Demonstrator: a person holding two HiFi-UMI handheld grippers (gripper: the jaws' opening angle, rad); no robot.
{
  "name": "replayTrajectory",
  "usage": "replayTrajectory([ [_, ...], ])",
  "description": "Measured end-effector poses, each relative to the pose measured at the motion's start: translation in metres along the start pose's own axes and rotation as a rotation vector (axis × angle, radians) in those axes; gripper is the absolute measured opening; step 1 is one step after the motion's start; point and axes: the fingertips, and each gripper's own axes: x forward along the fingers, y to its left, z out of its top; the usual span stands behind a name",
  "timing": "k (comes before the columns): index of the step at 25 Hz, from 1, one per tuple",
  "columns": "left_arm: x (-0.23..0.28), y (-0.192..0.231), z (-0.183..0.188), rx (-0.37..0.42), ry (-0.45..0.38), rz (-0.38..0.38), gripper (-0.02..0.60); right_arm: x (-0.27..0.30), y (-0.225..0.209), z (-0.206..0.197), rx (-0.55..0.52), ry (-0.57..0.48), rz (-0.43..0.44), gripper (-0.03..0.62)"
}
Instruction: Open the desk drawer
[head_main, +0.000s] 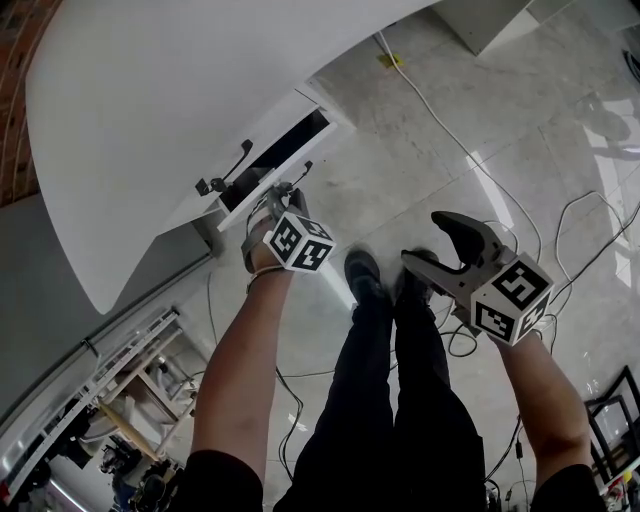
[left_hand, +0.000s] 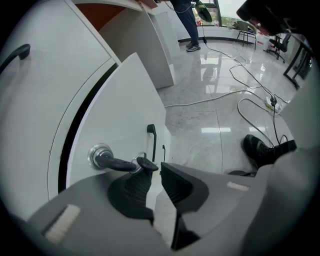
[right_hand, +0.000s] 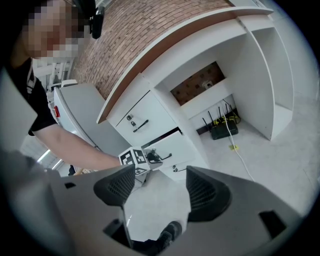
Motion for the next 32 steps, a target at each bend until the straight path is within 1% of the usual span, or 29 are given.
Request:
replayTrajectory([
  [3, -0.004, -0.008, 0.000, 0.014, 0.001, 0.002, 0.048, 0.001, 0.003, -0.003, 0.007, 0.004, 0.007, 0.325],
  [6, -0.004, -0.008, -0.001, 0.032, 0.010, 0.042, 0.043, 0.004, 0.007, -0.006, 0.009, 0.012, 0.017, 0.325],
  [8, -0.003, -0.004, -0.001, 0.036, 0.017, 0.069, 0.018, 0.005, 0.011, -0.005, 0.000, 0.017, 0.027, 0.325],
  [10, -0.003, -0.002, -0.001, 0.036, 0.023, 0.077, 0.017, 0.005, 0.010, -0.006, -0.006, 0.021, 0.028, 0.325],
  [18, -0.008, -0.007, -0.001, 0.028, 0.027, 0.064, 0.015, 0.000, 0.002, -0.005, 0.003, 0.016, 0.014, 0.325],
  [27, -0.024, -0.039, -0.005, 0.029, 0.012, 0.057, 0.015, 0.000, -0.003, -0.013, 0.021, 0.029, 0.014, 0.325],
  [32, -0.031, -0.049, -0.004, 0.023, 0.010, 0.058, 0.017, 0.000, -0.006, -0.013, 0.028, 0.028, 0.011, 0.325],
])
